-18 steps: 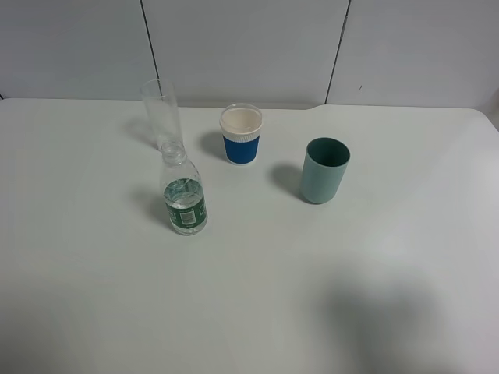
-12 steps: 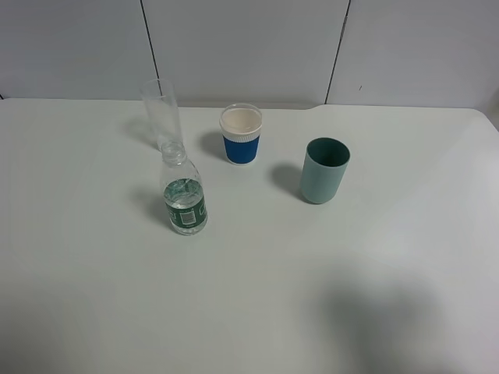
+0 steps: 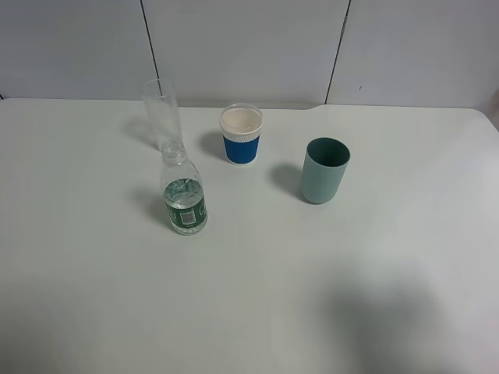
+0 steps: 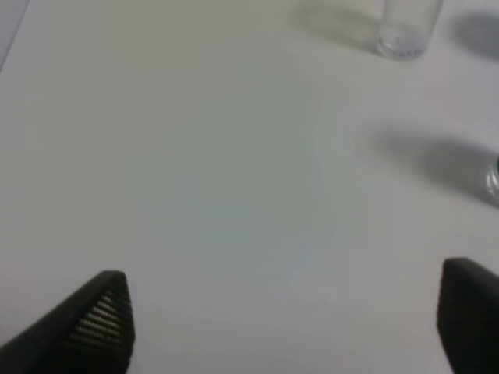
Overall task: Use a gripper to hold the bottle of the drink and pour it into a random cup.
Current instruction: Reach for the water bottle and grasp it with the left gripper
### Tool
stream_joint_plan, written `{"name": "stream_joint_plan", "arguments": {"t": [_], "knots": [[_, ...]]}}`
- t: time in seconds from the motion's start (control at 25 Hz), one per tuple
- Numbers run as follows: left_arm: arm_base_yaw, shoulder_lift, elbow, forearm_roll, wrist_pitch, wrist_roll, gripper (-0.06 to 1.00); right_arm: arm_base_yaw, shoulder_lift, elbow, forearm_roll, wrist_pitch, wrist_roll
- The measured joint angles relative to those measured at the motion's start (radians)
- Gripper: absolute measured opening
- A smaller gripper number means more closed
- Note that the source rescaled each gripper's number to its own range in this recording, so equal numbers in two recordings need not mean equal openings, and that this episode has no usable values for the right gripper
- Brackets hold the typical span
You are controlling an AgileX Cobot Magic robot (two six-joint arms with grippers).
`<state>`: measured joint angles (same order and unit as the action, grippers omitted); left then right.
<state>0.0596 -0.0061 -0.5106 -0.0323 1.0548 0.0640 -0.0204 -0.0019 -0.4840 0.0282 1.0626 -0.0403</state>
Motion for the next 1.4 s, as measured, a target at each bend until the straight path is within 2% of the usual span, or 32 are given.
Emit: {"name": "stream_joint_plan", "arguments": {"t": [1.4], "knots": [[0.0, 0.0, 0.0, 0.0, 0.0, 0.0, 0.5, 0.0, 0.0, 0.0, 0.0, 0.0, 0.0]]}}
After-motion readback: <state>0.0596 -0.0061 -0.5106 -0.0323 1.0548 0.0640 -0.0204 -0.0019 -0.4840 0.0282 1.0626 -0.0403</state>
